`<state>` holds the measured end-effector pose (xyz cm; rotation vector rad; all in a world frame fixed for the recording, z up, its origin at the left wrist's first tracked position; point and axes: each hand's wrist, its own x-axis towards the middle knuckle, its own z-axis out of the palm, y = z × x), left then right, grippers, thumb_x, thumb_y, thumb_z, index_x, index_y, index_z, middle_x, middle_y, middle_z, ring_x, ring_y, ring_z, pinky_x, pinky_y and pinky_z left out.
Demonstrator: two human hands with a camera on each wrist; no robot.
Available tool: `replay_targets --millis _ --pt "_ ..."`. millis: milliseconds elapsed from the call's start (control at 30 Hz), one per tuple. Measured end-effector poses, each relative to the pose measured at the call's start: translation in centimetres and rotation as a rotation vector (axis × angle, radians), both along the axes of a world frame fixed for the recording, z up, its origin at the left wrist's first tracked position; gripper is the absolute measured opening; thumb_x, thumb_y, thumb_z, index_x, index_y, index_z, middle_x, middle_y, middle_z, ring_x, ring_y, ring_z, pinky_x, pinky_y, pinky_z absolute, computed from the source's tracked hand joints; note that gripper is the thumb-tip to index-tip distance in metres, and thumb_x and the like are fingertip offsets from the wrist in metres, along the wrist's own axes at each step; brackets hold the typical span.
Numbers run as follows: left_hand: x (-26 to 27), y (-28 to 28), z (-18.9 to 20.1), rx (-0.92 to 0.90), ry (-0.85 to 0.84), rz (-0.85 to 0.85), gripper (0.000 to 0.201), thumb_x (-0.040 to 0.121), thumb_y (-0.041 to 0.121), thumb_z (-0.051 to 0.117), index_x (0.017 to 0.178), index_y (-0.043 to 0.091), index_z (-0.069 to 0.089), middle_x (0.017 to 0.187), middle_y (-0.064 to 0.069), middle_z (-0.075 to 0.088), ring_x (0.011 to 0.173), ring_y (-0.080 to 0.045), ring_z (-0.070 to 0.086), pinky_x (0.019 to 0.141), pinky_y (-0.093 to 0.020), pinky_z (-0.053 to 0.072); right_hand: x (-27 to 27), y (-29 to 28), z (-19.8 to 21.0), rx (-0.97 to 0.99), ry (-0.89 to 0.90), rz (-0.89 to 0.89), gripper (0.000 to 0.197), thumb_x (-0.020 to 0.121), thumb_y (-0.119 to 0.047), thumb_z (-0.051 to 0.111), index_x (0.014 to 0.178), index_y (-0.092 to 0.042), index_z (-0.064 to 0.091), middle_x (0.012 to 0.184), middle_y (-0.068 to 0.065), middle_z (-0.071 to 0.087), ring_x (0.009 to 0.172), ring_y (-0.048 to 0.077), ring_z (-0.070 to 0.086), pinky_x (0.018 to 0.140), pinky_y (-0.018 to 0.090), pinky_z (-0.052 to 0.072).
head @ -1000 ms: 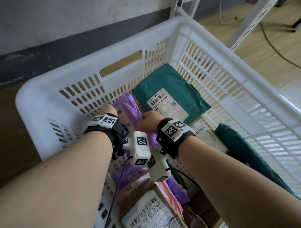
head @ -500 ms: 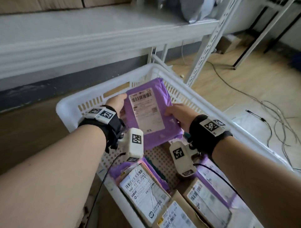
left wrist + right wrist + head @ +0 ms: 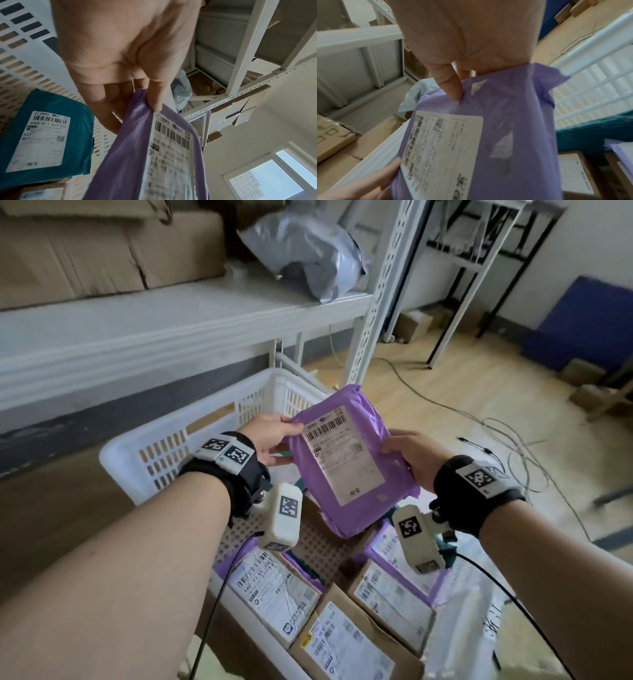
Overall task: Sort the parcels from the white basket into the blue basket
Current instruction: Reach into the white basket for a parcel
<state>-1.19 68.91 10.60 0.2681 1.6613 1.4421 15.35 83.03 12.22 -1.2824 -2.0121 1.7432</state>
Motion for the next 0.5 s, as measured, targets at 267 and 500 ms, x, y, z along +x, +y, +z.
replay_targets --millis 267,500 --pt "0.19 0.25 -0.11 0.025 -0.012 0.04 0.008 0.093 0.009 0.056 0.085 0.012 0.056 0.08 -0.008 0.065 0.066 -0.017 0.063 0.05 -0.026 0.057 0.0 0.29 -0.26 -0.034 -0.011 0.0 0.027 0.078 0.005 0.049 0.088 -0.008 0.07 0.095 0.019 0.06 0.088 0.029 0.056 0.09 0.05 0.047" --pt "-0.39 0.22 -0.32 0.001 -0.013 0.04 0.009 0.093 0.009 0.055 0.086 0.013 0.056 0.08 -0.007 0.064 0.07 -0.016 0.061 0.049 -0.025 0.056 -0.6 0.05 -0.22 -0.052 -0.008 0.018 0.031 0.077 0.006 0.049 0.101 0.001 0.068 0.096 0.021 0.061 0.088 0.03 0.057 0.093 0.054 0.046"
